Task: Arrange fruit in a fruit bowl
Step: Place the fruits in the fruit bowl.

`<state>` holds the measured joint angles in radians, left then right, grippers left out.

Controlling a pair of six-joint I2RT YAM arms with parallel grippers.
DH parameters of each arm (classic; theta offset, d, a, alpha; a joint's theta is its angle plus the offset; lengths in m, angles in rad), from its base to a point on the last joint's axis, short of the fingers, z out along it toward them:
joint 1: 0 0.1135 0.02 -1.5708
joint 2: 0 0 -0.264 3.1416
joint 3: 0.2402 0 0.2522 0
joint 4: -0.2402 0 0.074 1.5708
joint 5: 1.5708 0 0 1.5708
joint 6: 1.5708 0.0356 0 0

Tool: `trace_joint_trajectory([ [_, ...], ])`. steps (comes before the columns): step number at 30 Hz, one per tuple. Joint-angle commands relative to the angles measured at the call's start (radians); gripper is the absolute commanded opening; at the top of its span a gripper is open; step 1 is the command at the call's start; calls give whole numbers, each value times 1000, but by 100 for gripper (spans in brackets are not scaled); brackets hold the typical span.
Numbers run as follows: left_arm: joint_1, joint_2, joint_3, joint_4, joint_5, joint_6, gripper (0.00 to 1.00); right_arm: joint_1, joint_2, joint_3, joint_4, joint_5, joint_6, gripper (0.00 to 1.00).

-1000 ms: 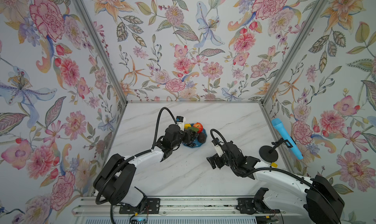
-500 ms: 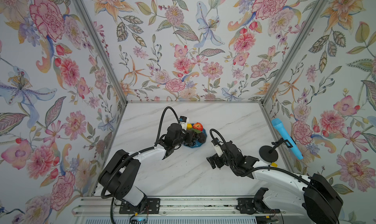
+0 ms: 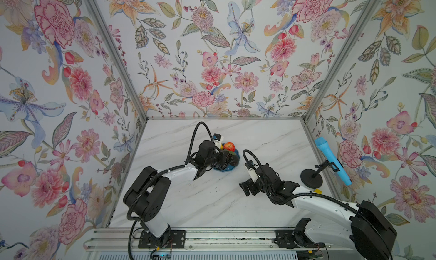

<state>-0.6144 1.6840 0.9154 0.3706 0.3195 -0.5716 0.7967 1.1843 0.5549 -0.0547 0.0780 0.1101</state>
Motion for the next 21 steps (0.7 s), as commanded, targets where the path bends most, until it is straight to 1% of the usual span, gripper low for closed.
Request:
trace_joint_trajectory([
  [1,-13,37,38,-35,27,26,1,-5,-1,-10,13,-9,12,100],
  [7,-16,50,33,-40,33,26,5,-5,-7,-18,10,-6,12,100],
  [18,-15,32,37,-53,28,32,17,-6,2,-16,19,-11,16,100],
  [21,-15,12,32,-50,23,29,24,-6,-4,-16,14,-7,16,100],
])
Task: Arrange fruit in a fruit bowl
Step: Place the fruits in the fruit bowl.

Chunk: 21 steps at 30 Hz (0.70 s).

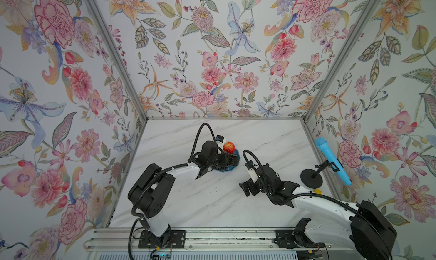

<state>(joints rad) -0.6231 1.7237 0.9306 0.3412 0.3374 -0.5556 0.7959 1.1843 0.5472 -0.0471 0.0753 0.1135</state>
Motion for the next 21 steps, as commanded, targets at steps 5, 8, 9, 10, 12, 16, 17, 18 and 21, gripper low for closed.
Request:
trace_joint_trajectory([
  [5,-6,-72,6,-20,-12,11,34,-7,-28,-12,3,2,14,99],
  [8,-6,-95,5,-28,-23,15,40,-16,-39,-12,0,-3,17,99],
  [9,-6,-104,5,-31,-27,17,41,-18,-44,-12,0,-7,17,99],
  [10,-6,-114,6,-37,-35,20,42,-22,-50,-13,0,-9,20,99],
  [12,-5,-144,3,-51,-60,29,44,-34,-66,-13,-5,-14,23,99],
  [16,18,-245,-25,-66,-146,52,52,-69,-115,-9,-22,-32,22,99],
  [17,28,-268,-35,-67,-170,55,53,-84,-129,-7,-25,-41,25,99],
  [18,37,-289,-45,-68,-194,59,53,-95,-140,-5,-26,-45,26,99],
  [21,56,-359,-81,-68,-300,78,59,-122,-167,3,-31,-60,35,99],
])
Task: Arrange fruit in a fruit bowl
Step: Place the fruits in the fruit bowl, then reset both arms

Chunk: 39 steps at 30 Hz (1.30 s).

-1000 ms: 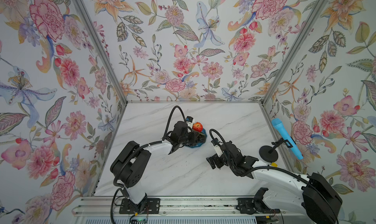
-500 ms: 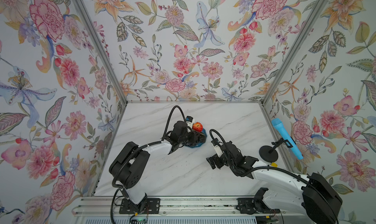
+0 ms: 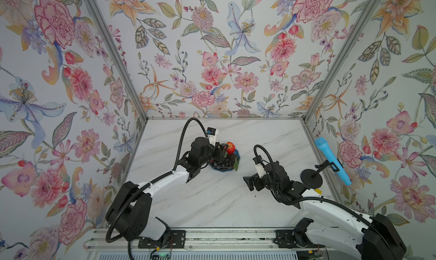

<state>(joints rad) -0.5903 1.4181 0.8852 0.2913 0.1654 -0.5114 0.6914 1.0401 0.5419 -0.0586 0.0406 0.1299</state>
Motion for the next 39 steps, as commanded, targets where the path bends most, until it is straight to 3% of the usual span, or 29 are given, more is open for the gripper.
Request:
trace_joint_trajectory([
  [1,35,-71,-46,-13,-142,36,60,-26,-30,11,-20,-33,24,99],
  [8,92,-121,-85,-30,-237,40,65,-59,-30,28,-23,-51,48,99],
  [14,134,-206,-187,21,-490,65,83,-184,-80,51,-23,-56,62,99],
  [16,139,-239,-236,76,-550,76,99,-232,-87,60,-20,-56,72,99],
  [22,140,-319,-359,238,-747,137,99,-358,-103,64,14,-53,105,99],
  [30,140,-394,-608,697,-846,385,99,-430,-146,32,63,-14,113,99],
  [39,142,-225,-796,1231,-904,726,99,-449,-233,-72,208,105,32,99],
])
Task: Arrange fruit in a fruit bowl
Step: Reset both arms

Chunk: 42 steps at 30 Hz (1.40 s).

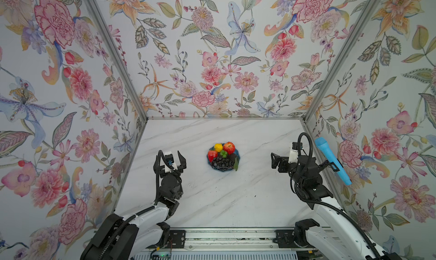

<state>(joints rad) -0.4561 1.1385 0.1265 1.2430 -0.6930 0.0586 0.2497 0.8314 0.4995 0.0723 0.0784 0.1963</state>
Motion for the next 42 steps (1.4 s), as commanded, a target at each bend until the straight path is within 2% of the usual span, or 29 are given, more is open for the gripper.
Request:
trace_joint_trajectory([
  [1,8,92,-48,345,-60,180,99,-10,-33,-41,92,89,-41,99],
  [5,11,236,-77,549,-46,284,99,-9,-59,-84,131,167,-67,99],
  [10,52,280,-80,550,5,230,99,-9,-93,-116,151,195,-126,99],
  [14,87,311,-74,550,15,235,99,-8,-127,-151,177,173,-175,99],
  [20,110,301,-83,550,33,202,99,-6,-158,-203,225,207,-227,99],
  [23,110,278,-98,544,-18,198,99,-4,-158,-208,225,238,-234,99],
  [28,109,202,-94,356,-57,177,99,-1,-160,-242,256,275,-247,99],
  [31,114,188,-77,262,-37,179,99,-1,-137,-255,276,298,-252,99],
  [35,148,299,-85,414,20,149,99,-1,-72,-285,366,314,-268,99],
  [36,146,327,-77,444,6,154,99,-2,-45,-292,396,314,-273,99],
  [37,148,326,-69,420,15,133,99,-3,-23,-294,420,316,-276,99],
  [39,196,319,-59,351,149,76,99,-6,39,-301,485,314,-285,99],
  [42,237,400,-55,437,177,21,99,-23,130,-319,597,295,-286,99],
])
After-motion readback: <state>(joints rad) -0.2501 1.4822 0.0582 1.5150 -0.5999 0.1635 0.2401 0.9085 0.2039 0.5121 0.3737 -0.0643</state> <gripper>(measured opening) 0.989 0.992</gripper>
